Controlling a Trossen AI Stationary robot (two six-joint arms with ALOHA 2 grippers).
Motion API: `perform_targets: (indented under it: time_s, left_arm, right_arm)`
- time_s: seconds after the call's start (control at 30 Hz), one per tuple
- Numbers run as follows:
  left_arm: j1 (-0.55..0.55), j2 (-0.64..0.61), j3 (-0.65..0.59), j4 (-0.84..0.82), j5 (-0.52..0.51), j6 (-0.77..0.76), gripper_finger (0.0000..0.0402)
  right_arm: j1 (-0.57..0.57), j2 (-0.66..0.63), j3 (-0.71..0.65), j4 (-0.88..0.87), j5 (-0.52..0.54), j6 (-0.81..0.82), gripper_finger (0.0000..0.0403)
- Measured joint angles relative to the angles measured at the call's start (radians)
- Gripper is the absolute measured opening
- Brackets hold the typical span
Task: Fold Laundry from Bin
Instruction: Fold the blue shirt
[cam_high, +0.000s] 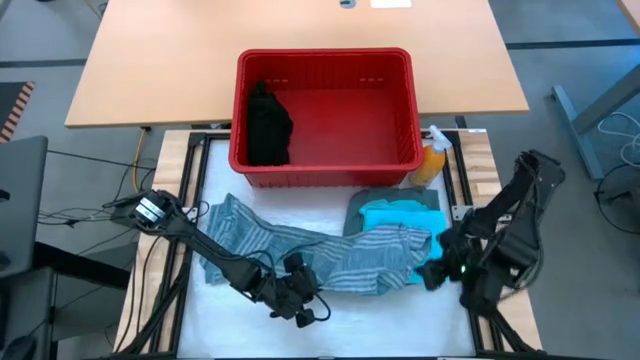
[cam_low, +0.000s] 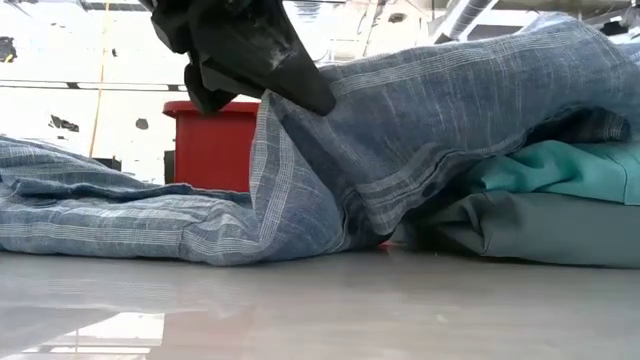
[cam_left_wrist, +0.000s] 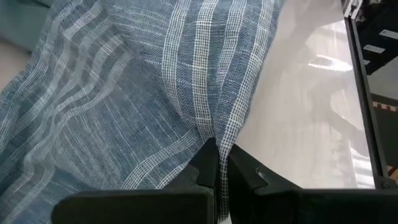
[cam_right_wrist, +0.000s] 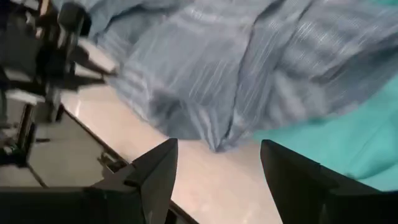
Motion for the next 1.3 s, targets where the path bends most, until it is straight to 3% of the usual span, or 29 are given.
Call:
perform_targets:
  time_s: [0.3,0.77,0.9,1.1,1.3]
  left_arm:
    - [0.019,0.0,0.0,0.009,0.027,0.001,0.0]
    - [0.031,0.0,0.001,0.015,0.04,-0.011,0.0]
    - [0.031,0.0,0.001,0.015,0.04,-0.019,0.0]
    - [0.031,0.0,0.001,0.014,0.039,-0.022,0.0]
    - [0.033,0.0,0.001,0.014,0.032,-0.014,0.0]
  right_arm:
    - [0.006,0.19,-0.023,0.024,0.005,0.05,0.026]
    - [-0.057,0.238,-0.064,0.168,0.078,-0.036,0.0255]
    - [-0.082,0.218,-0.062,0.161,0.097,-0.079,0.0199]
    - [-0.107,0.201,-0.061,0.161,0.008,-0.201,0.0024]
    - [-0.107,0.067,-0.005,0.084,-0.133,-0.375,0.0021]
